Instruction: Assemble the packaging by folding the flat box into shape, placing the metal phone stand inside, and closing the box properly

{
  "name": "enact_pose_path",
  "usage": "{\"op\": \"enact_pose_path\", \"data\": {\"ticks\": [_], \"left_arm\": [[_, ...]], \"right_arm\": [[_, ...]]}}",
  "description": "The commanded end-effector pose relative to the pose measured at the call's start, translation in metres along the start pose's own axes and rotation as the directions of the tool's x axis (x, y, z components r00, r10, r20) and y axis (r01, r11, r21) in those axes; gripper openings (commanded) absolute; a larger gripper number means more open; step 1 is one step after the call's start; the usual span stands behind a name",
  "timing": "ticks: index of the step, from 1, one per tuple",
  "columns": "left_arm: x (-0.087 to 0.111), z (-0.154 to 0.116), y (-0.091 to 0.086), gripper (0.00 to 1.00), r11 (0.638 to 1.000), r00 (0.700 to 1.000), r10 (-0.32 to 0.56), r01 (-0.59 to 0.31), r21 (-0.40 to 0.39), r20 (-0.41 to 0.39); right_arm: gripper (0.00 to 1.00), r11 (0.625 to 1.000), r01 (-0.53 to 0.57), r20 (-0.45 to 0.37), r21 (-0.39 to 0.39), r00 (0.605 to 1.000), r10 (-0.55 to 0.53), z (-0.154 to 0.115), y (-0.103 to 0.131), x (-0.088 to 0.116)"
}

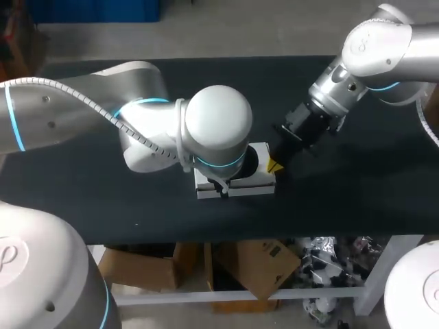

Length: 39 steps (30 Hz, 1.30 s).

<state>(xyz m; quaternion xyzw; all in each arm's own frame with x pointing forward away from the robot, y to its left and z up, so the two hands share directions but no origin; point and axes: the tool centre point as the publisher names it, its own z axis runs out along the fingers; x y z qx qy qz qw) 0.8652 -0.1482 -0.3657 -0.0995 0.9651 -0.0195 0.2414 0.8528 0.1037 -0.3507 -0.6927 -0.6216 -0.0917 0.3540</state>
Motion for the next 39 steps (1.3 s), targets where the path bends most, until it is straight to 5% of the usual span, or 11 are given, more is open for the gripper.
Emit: {"op": "enact_pose_path", "data": {"ticks": [1,25,39], "left_arm": [[0.001,0.000,0.002,0.44,1.000,1.000,-0.001,0.001,0.003,0.003],[0.002,-0.009,0.008,0.44,1.000,1.000,-0.011,0.011,0.022,0.008],[0.003,-0.036,0.026,0.43,0.991,0.997,-0.071,0.071,0.113,0.002]], "right_arm": [[0.00,1.000,-0.006,0.001,0.007,1.000,0.006,0.002,0.001,-0.002],[0.00,1.000,-0.021,-0.002,0.023,1.000,0.021,0.008,0.005,-0.007],[0.00,0.999,-0.020,-0.005,0.027,1.000,0.020,0.009,0.006,-0.006]]}}
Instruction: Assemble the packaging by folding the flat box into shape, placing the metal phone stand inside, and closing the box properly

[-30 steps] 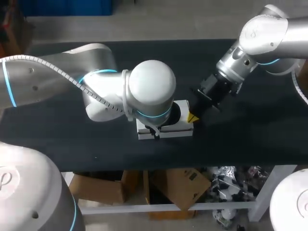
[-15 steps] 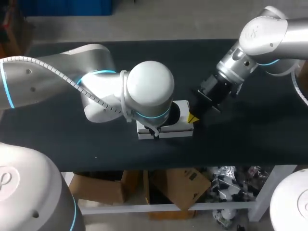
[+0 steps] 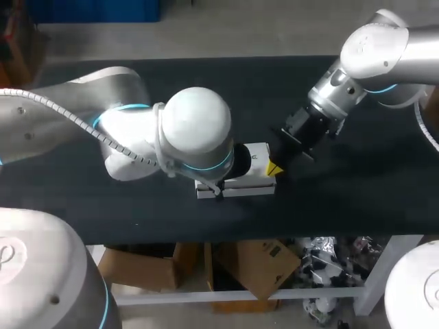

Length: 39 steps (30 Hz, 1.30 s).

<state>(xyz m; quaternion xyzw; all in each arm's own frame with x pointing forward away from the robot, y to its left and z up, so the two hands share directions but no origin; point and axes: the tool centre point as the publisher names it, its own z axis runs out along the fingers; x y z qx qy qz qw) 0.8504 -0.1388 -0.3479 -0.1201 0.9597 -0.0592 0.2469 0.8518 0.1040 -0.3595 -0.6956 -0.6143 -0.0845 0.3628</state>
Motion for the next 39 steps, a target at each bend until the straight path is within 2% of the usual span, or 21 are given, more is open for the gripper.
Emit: {"op": "enact_pose_path", "data": {"ticks": [1,2,6,10,18,39], "left_arm": [[-0.001,-0.016,0.015,0.43,0.999,1.000,-0.016,0.016,0.050,-0.002],[-0.001,-0.018,0.016,0.40,0.998,1.000,-0.025,0.026,0.059,-0.010],[-0.001,-0.024,0.017,0.00,0.996,0.999,-0.038,0.039,0.077,-0.008],[-0.001,-0.026,0.016,0.00,0.993,0.998,-0.062,0.063,0.098,-0.017],[-0.003,-0.017,0.013,0.00,0.979,0.984,-0.146,0.159,0.124,-0.105],[0.008,0.009,0.017,0.00,0.979,0.973,-0.161,0.179,0.099,-0.168]], "right_arm": [[0.00,1.000,0.000,0.000,0.010,1.000,0.000,0.003,0.004,-0.001],[0.00,1.000,0.000,0.001,0.010,1.000,0.000,0.003,0.004,-0.001],[0.00,1.000,0.000,0.001,0.011,1.000,0.000,0.004,0.005,0.000],[0.00,1.000,0.001,0.003,0.010,1.000,-0.001,0.003,0.004,0.001],[0.00,1.000,0.001,0.001,0.009,1.000,-0.001,0.004,0.003,0.000],[0.00,1.000,-0.009,-0.003,0.017,1.000,0.009,0.009,0.005,-0.006]]}}
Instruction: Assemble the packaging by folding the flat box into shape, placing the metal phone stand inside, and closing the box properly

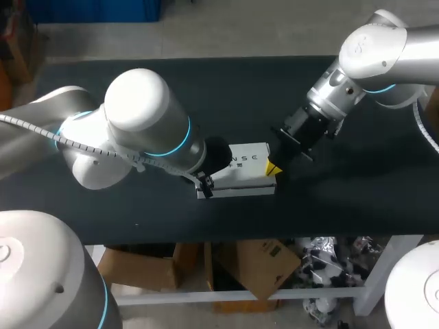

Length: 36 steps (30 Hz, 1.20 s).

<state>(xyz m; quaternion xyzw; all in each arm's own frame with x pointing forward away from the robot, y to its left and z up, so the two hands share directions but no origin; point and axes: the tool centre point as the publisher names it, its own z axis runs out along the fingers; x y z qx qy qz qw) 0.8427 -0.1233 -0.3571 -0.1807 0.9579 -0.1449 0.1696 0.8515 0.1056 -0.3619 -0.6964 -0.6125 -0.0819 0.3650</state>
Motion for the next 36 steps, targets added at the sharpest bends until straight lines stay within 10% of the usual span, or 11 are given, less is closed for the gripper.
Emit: {"op": "enact_pose_path", "data": {"ticks": [1,36], "left_arm": [[0.000,0.006,0.001,0.00,1.000,1.000,-0.005,0.005,-0.003,0.001],[-0.005,0.007,0.001,0.00,0.999,0.999,-0.030,0.030,0.013,0.014]], "right_arm": [[0.00,1.000,-0.005,-0.003,0.013,1.000,0.005,0.006,0.005,-0.006],[0.00,1.000,0.007,-0.016,-0.010,1.000,-0.007,0.003,0.000,-0.004]]}}
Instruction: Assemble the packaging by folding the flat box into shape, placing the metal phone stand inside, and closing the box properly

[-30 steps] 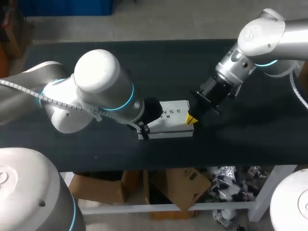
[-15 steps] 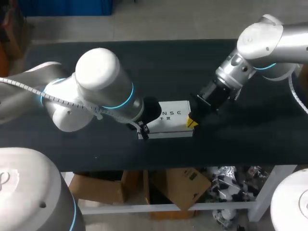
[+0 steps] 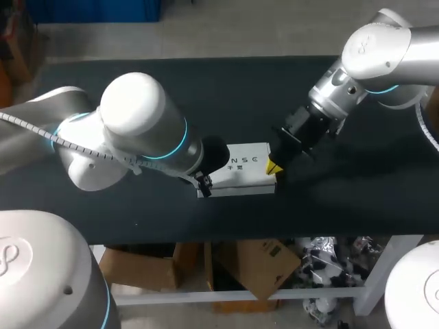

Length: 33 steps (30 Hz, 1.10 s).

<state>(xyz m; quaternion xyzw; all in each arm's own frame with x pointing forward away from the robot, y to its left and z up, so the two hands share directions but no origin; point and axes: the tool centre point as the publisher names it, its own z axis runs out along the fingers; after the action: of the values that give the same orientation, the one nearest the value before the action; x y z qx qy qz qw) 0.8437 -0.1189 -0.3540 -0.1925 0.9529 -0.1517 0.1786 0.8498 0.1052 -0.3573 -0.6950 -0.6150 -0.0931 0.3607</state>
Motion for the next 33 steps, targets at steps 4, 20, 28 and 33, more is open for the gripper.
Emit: {"op": "enact_pose_path", "data": {"ticks": [4,20,28,33], "left_arm": [[-0.004,0.021,0.000,0.00,1.000,1.000,-0.016,0.016,-0.001,-0.022],[-0.005,0.002,0.001,0.00,0.999,0.999,-0.043,0.043,0.028,-0.003],[0.006,-0.029,-0.009,1.00,0.995,0.995,-0.096,0.096,0.034,0.007],[0.011,-0.043,-0.009,1.00,0.972,0.969,-0.237,0.237,-0.008,-0.066]], "right_arm": [[0.00,0.999,-0.021,-0.014,0.025,1.000,0.021,0.011,0.008,-0.011],[0.00,1.000,0.010,-0.029,-0.027,1.000,-0.010,-0.014,0.000,0.001],[0.48,0.989,0.079,-0.056,-0.124,0.995,-0.086,-0.053,-0.011,0.017],[1.00,0.955,0.252,-0.126,-0.154,0.954,-0.272,-0.079,-0.015,0.018]]}}
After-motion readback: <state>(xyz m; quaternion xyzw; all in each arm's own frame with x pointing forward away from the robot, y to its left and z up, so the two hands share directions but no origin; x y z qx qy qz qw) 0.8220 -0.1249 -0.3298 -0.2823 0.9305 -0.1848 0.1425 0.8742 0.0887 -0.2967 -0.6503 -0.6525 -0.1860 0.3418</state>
